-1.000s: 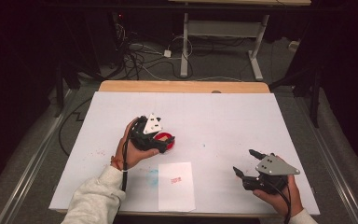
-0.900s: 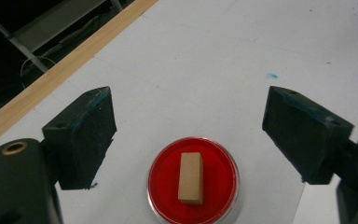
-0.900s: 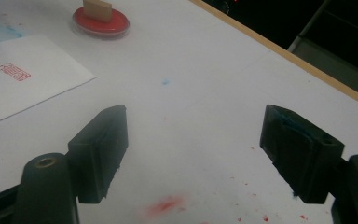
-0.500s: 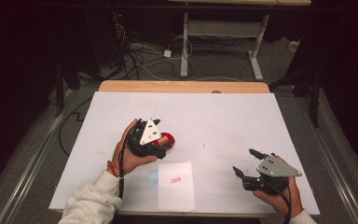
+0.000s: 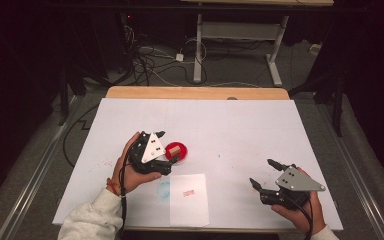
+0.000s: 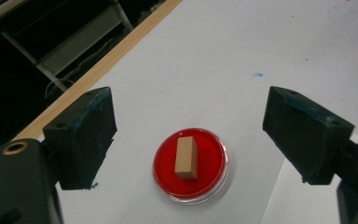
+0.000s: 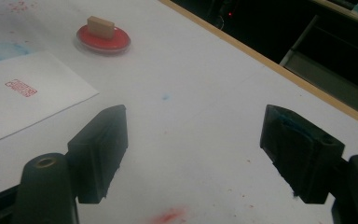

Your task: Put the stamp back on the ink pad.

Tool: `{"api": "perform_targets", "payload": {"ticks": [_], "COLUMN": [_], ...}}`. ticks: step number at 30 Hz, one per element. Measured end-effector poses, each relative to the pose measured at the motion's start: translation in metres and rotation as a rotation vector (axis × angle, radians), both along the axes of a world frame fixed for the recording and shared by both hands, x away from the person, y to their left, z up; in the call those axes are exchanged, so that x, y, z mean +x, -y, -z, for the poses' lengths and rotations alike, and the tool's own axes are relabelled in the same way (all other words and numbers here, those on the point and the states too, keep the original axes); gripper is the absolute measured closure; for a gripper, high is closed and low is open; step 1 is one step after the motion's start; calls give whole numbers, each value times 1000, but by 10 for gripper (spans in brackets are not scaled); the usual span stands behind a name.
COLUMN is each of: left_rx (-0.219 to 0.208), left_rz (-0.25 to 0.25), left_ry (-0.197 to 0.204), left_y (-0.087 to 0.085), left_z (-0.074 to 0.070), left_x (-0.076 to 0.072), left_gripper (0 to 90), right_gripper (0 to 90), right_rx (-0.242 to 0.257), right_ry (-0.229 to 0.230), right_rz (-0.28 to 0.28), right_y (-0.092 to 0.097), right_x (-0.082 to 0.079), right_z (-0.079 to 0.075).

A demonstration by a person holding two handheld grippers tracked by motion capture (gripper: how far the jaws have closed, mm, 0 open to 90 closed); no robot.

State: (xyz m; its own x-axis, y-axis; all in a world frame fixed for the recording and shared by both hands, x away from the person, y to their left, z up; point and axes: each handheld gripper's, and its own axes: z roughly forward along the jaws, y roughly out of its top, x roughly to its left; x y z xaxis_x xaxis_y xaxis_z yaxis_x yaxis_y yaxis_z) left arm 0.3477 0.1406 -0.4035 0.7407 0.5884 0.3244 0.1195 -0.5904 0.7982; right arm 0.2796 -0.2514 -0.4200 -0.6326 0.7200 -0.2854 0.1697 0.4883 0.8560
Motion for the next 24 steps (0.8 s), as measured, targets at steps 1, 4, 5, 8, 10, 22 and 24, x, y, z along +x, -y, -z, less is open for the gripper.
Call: {"api": "perform_targets", "payload": {"ticks": [1,4,5,8,10,22,24], "left_rx": [2,-3,0,3,6,26,31], "left_rz": [-3,-2,-3,2,5,-39,-44], "left_ry": [4,7,11,20,32,59,60], "left_y": [-1,-5,-5,-8,-10,-26,-30], "left_z": [0,0,1,2,3,21,24], "left_x": [-1,-5,-6,-10,-13,-28,-31], "left_gripper": [169,169,169,170,169,175,175], "right_gripper": [237,237,237,237,237,238,238], "right_rx": [0,2,-1,0,0,3,2], "right_ry": [1,2,6,6,7,8,9], "right_rz": [0,1,-1,0,2,6,7], "right_y": [0,0,0,0,0,0,1], "right_x": [0,0,0,0,-1,-2,-2], "right_z": [0,0,0,0,0,0,0]}}
